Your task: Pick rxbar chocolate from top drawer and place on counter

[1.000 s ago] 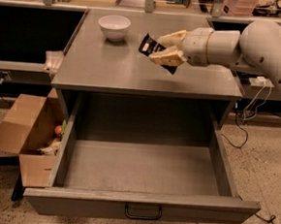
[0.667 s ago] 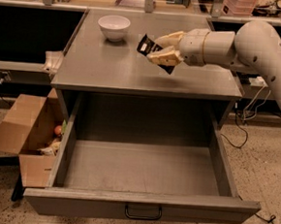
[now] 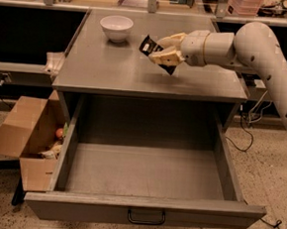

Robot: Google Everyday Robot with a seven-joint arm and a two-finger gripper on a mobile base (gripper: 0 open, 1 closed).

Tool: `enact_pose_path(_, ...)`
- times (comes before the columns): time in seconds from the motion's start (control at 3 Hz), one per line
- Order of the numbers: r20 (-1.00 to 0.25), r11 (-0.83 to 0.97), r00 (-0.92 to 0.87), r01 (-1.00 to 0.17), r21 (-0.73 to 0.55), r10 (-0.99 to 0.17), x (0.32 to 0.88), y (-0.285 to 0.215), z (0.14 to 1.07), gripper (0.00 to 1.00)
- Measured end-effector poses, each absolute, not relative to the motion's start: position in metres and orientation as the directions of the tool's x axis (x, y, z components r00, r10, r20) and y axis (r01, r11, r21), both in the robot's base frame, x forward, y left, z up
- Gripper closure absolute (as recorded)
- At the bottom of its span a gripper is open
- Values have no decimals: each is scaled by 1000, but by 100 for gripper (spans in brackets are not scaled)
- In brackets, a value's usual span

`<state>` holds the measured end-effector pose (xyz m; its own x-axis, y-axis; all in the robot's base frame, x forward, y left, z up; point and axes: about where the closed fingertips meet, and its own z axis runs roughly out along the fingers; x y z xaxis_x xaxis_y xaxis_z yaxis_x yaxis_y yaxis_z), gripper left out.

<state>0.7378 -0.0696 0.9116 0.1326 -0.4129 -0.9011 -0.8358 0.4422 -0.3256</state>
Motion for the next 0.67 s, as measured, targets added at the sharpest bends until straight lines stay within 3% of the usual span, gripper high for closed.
enact_pose_path(0.67, -909, 521, 36, -810, -269, -414, 761, -82, 885, 97)
